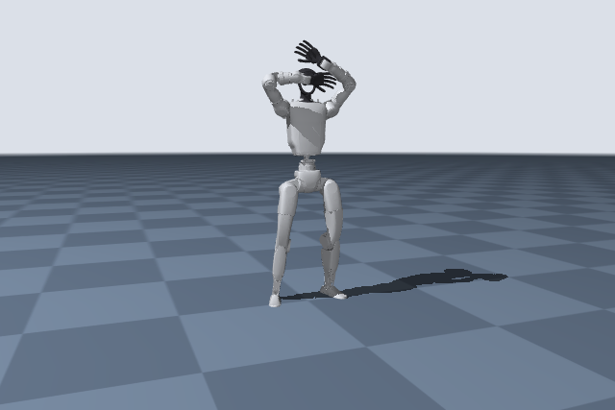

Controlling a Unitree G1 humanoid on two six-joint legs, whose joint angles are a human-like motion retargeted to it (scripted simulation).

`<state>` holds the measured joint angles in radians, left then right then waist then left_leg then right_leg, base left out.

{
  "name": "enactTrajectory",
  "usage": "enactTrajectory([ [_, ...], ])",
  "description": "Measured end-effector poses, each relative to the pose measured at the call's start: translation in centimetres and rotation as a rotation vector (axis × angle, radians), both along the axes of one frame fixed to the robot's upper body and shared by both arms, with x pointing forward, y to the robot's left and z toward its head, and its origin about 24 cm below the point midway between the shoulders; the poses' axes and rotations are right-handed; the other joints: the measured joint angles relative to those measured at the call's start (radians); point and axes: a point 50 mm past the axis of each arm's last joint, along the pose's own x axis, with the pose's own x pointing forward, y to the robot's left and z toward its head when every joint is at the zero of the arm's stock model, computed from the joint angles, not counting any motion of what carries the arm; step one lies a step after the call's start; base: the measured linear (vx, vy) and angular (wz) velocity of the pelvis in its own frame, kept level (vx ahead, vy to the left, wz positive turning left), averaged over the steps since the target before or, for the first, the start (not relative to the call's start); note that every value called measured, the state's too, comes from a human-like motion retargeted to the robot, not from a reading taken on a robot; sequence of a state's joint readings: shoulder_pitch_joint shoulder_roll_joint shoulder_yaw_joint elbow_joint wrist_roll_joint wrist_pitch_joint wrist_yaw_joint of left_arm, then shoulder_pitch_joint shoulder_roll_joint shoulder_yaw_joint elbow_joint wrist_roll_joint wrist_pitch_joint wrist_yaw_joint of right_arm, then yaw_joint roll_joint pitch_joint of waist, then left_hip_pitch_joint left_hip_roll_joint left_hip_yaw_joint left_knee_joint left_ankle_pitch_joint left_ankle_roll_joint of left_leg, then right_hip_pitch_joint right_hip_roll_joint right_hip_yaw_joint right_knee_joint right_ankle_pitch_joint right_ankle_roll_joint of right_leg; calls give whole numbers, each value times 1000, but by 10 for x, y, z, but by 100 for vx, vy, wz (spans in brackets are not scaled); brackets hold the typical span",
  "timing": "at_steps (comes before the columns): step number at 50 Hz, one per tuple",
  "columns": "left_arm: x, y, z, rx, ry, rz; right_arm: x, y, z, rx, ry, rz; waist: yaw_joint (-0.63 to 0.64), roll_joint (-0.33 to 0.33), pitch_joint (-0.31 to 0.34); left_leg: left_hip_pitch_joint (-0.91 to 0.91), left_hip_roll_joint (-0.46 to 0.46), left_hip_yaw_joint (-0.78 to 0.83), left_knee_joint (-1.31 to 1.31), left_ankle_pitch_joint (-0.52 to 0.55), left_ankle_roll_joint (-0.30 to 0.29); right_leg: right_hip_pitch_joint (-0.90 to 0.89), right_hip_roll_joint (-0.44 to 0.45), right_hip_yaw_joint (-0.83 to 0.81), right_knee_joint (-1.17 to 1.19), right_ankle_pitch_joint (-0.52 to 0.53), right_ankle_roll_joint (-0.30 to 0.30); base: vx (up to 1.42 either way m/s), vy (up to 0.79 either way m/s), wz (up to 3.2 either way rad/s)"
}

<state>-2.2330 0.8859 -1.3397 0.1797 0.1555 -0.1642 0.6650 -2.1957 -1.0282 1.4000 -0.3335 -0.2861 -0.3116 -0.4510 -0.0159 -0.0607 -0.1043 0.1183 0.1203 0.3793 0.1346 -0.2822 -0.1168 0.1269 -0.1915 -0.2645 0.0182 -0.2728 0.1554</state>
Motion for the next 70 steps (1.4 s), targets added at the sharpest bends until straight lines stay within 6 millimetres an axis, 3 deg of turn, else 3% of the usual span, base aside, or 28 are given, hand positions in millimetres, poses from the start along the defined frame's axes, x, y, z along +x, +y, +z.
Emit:
enactTrajectory([
  [2,22,5,0,6,79,110,-12,3,-1,14,45,96,16,14,-1,2,0,1,1,-2,4,2,-1,1,0,-2,2,0,0,0],
  [5,40,-2,-32,202,183,199,-12,5,16,119,153,167,49,46,-11,6,2,5,2,-5,6,4,1,5,-1,-2,0,0,0,0],
  [7,28,-14,-63,393,144,170,0,4,33,217,192,152,69,69,-26,7,5,8,2,-6,3,2,5,9,-1,-1,-4,0,0,0],
  [10,-18,-29,-104,612,-21,3,26,-6,56,351,208,52,75,73,-43,7,9,12,1,-7,-6,0,9,13,1,0,-10,0,0,0],
  [12,-46,-33,-116,652,-84,-136,44,-16,61,377,217,-68,62,51,-44,9,10,13,0,-7,-11,0,9,14,3,-1,-13,0,0,0],
  [15,-61,-36,-103,562,-146,-228,62,-26,53,303,265,-248,39,7,-32,12,9,13,-1,-6,-15,2,8,14,5,-3,-16,0,0,0],
  [17,-51,-35,-74,429,-166,-164,60,-23,37,183,264,-310,25,-13,-25,14,7,12,0,-6,-12,4,6,13,6,-5,-13,0,0,0],
  [20,-21,-24,-29,202,-59,-50,36,-10,9,12,246,-254,19,-16,-26,13,3,10,2,-5,-4,5,2,10,6,-5,-4,0,0,0],
  [23,12,-12,-4,56,129,68,7,0,-4,-42,309,-97,46,4,4,22,1,11,5,-9,6,15,0,9,3,-7,0,0,0,0],
  [25,31,-6,-6,69,223,157,-3,5,-4,-31,383,1,69,30,7,22,1,12,6,-9,10,15,0,10,3,-6,2,0,0,0],
  [28,36,-13,-36,271,269,220,1,8,18,101,406,79,99,69,3,20,5,15,7,-9,8,12,3,14,3,-3,-2,0,0,0],
  [32,-2,-31,-88,561,160,78,33,-2,67,357,284,-32,100,80,-2,14,10,13,7,-7,-3,6,8,15,4,1,-13,0,0,0],
  [35,-33,-38,-104,595,128,-113,60,-21,90,462,209,-225,68,45,6,10,10,6,6,-4,-11,5,9,10,6,3,-20,0,0,0],
  [37,-41,-38,-93,514,115,-191,67,-28,86,429,184,-303,43,15,15,6,9,1,6,-2,-15,6,8,4,5,4,-20,0,0,0],
  [39,-38,-36,-71,388,100,-208,63,-26,69,331,160,-311,21,-8,22,3,7,-4,7,0,-14,7,6,-1,3,4,-17,0,0,0],
  [44,-3,-12,-6,88,128,-33,13,-5,11,30,163,-104,14,-8,34,-1,1,-6,7,3,0,5,0,-4,1,6,-2,0,0,0],
  [47,23,2,-2,77,213,129,-7,2,-1,-8,243,39,43,29,33,-1,0,0,5,5,7,-1,-1,3,2,8,1,0,0,0],
  [50,28,-3,-36,243,261,143,-5,6,16,124,244,139,74,73,25,-2,4,8,3,5,7,-9,3,12,3,12,-1,0,0,0],
  [52,9,-15,-67,405,207,72,7,5,35,245,227,132,84,94,18,-4,6,11,2,6,5,-14,6,17,4,14,-5,0,0,0],
  [55,-36,-30,-104,600,66,-92,32,-2,58,360,220,10,76,94,11,-8,9,11,2,6,-1,-19,9,18,5,17,-11,0,0,0],
  [57,-57,-34,-111,625,0,-200,45,-9,60,354,227,-96,57,73,12,-12,9,8,2,8,-5,-21,9,16,5,17,-14,0,0,0],
  [60,-62,-36,-90,514,-57,-242,49,-12,45,238,223,-197,20,36,19,-16,6,3,4,9,-5,-21,6,11,4,17,-12,0,0,0],
  [63,-44,-26,-37,281,-80,-123,24,-3,19,70,187,-127,4,29,28,-16,2,3,5,9,1,-18,2,10,3,17,-4,0,0,0],
  [66,-16,0,4,84,-13,29,-9,4,1,-24,218,34,13,50,31,-13,0,8,6,8,10,-19,-1,14,3,16,2,0,0,0],
  [68,8,14,10,49,72,142,-21,7,4,-4,242,119,21,63,29,-9,-1,14,6,6,15,-19,-2,20,4,15,4,0,0,0],
  [70,28,19,-3,100,171,224,-19,9,17,71,227,141,41,83,22,-4,0,21,5,5,16,-21,-1,27,5,15,4,1,0,-9],
])
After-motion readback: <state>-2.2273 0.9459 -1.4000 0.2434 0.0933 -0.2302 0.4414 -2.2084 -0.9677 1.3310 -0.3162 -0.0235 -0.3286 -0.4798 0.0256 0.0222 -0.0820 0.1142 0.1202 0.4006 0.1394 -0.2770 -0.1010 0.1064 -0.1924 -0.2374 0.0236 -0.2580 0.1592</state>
